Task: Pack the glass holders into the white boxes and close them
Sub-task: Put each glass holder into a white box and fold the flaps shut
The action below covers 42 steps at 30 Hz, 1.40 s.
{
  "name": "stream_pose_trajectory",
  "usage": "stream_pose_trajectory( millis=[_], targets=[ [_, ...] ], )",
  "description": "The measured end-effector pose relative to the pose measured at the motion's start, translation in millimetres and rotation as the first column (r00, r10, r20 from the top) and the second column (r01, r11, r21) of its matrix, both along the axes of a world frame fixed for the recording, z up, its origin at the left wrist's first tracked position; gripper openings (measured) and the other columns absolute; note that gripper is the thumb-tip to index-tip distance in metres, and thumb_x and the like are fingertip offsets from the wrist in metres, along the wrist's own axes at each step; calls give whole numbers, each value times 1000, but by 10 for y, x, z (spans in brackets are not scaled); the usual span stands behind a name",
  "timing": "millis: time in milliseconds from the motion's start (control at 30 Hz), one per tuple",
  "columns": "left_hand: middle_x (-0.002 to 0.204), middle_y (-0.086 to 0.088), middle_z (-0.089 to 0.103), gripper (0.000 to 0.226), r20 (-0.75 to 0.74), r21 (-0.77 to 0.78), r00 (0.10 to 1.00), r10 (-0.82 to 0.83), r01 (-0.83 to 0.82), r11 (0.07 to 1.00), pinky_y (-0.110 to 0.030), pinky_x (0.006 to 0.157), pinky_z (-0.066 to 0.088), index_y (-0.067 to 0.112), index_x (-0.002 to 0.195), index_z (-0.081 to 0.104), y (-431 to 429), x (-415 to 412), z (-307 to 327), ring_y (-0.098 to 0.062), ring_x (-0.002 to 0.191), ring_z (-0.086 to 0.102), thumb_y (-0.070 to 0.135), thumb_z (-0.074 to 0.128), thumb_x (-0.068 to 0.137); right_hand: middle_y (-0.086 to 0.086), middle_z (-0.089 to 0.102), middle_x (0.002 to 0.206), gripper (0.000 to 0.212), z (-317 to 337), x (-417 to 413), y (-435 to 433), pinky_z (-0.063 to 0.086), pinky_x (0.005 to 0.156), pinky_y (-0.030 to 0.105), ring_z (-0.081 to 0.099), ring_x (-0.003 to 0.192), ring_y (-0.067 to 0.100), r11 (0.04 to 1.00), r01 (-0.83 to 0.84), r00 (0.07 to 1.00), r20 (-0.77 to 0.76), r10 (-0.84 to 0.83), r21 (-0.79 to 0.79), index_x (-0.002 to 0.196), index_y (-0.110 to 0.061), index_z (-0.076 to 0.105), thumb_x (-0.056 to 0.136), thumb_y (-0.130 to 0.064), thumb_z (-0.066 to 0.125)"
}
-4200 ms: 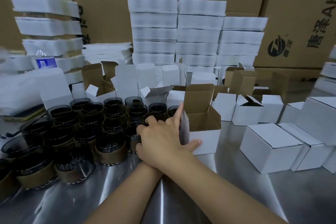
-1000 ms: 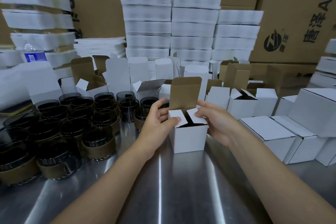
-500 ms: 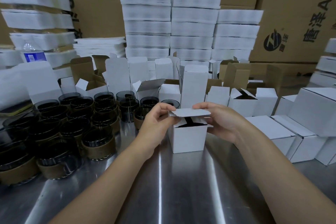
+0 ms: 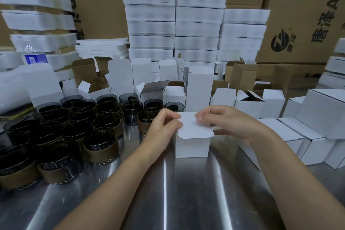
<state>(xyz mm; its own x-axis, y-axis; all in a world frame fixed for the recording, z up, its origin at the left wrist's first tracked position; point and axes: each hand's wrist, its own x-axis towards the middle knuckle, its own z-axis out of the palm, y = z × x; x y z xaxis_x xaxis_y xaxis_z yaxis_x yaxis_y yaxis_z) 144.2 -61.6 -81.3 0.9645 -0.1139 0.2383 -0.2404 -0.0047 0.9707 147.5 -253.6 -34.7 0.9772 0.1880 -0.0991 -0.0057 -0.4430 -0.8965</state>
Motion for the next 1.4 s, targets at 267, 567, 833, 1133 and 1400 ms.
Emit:
stream_pose_trajectory(
  millis=[267, 567, 833, 1133, 1400],
  targets=[
    [121, 10, 58, 37, 246, 128, 966, -80, 50, 990, -10, 87, 39, 23, 72, 70, -10, -18, 35, 13, 107, 52, -6, 53, 87, -27, 32, 144, 46, 66, -103, 12, 25, 109, 30, 33, 132, 1, 960, -231, 965, 92, 247, -159, 110, -49, 65, 66, -43, 77],
    [135, 17, 42, 29, 208, 287, 962, -176, 113, 951, -23, 103, 39, 30, 88, 61, 36, -16, -2, 4, 123, 45, 27, 74, 62, -27, 28, 147, 58, 80, -131, 26, 22, 113, 35, 28, 134, 5, 896, -264, 941, 108, 320, -358, 125, -54, 51, 73, -46, 76],
    [125, 23, 47, 31, 236, 301, 958, -163, 87, 949, -33, 104, 41, 46, 81, 64, 38, -7, 8, -1, 116, 52, 33, 79, 57, -29, 47, 130, 42, 39, -114, 45, 30, 111, 35, 41, 125, -1, 920, -175, 928, 253, 273, -351, 104, -55, 64, 67, -44, 80],
    [111, 21, 62, 27, 243, 174, 960, -139, 98, 980, -29, 93, 46, 43, 84, 66, 16, -8, 34, -7, 109, 59, 47, 73, 58, -24, 57, 124, 36, 92, -155, 44, 40, 103, 29, 49, 122, 3, 952, -181, 934, 259, 245, -245, 109, -51, 66, 75, -41, 75],
    [114, 18, 62, 25, 243, 163, 958, -153, 115, 980, -32, 95, 46, 42, 85, 67, 39, 4, 15, -9, 112, 58, 46, 72, 61, -24, 50, 131, 39, 111, -162, 40, 31, 110, 32, 41, 127, -3, 945, -218, 937, 221, 272, -242, 105, -59, 63, 68, -49, 73]
  ],
)
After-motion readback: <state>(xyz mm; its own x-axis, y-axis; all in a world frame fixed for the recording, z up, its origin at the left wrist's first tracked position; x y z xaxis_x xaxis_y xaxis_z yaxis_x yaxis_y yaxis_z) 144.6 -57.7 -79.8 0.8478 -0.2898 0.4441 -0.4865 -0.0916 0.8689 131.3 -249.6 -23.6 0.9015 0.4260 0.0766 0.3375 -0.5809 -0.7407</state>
